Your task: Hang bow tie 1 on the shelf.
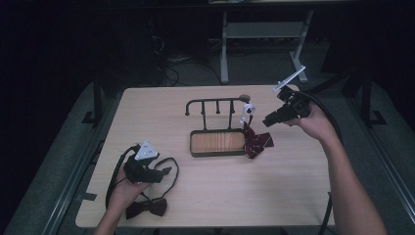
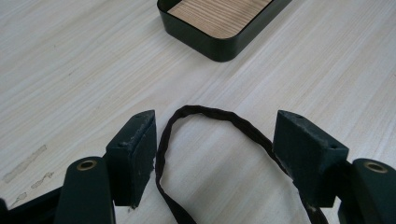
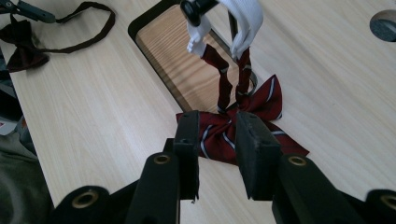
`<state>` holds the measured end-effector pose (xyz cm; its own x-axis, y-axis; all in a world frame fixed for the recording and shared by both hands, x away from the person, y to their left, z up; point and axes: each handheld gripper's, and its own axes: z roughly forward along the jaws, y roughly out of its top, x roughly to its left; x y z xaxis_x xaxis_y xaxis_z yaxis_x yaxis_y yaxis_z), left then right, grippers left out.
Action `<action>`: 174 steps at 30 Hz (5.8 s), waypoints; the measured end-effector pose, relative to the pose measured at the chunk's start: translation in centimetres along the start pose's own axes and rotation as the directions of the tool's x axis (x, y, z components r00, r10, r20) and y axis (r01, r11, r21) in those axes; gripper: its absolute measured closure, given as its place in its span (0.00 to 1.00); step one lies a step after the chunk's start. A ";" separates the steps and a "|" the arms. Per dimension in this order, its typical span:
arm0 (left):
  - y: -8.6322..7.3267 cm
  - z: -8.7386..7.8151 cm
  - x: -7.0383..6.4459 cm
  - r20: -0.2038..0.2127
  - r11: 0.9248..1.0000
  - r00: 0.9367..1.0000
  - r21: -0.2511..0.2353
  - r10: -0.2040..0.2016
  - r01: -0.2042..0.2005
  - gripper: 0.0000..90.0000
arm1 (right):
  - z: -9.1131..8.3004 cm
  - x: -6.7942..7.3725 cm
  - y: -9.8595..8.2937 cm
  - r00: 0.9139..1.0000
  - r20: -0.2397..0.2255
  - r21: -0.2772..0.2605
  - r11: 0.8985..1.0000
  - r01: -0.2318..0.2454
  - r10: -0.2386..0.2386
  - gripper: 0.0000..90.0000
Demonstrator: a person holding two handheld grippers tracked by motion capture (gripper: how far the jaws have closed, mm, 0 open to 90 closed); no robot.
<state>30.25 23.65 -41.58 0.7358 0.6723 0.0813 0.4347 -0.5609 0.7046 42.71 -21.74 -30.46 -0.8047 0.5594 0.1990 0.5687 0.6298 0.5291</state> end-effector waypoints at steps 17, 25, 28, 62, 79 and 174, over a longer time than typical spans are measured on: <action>-0.1 0.1 0.1 -0.002 1.000 1.000 0.004 0.004 -0.004 0.34 | 0.6 0.6 -2.2 1.000 -0.011 -0.027 1.000 0.002 -0.002 0.65; -0.1 0.0 0.1 0.000 1.000 1.000 0.008 0.005 -0.005 0.34 | 1.3 0.9 -3.3 1.000 -0.021 -0.027 1.000 -0.003 0.002 0.61; -0.1 0.1 0.1 -0.001 1.000 1.000 0.006 0.005 -0.005 0.34 | 1.5 1.0 -3.7 1.000 -0.021 -0.031 0.999 -0.011 0.010 0.56; -0.1 0.1 -0.1 0.004 1.000 1.000 0.002 0.007 -0.007 0.34 | 3.5 1.5 -8.4 0.998 -0.044 -0.029 0.998 -0.048 0.046 0.48; -0.1 0.1 -0.1 0.005 1.000 1.000 0.008 0.010 -0.010 0.34 | 4.4 2.1 -10.6 0.998 -0.034 -0.047 0.997 -0.060 0.059 0.44; -2.2 2.1 3.3 -0.027 0.964 0.999 0.264 -0.026 0.032 0.74 | 7.1 6.1 -16.1 0.999 0.013 -0.114 0.993 -0.044 0.046 0.38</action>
<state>32.77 26.07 -44.36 0.7101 0.6993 0.0822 0.5795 -0.6467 0.4959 29.85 -24.62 -43.58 -0.7756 0.5945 0.2122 0.5804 0.5394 0.6101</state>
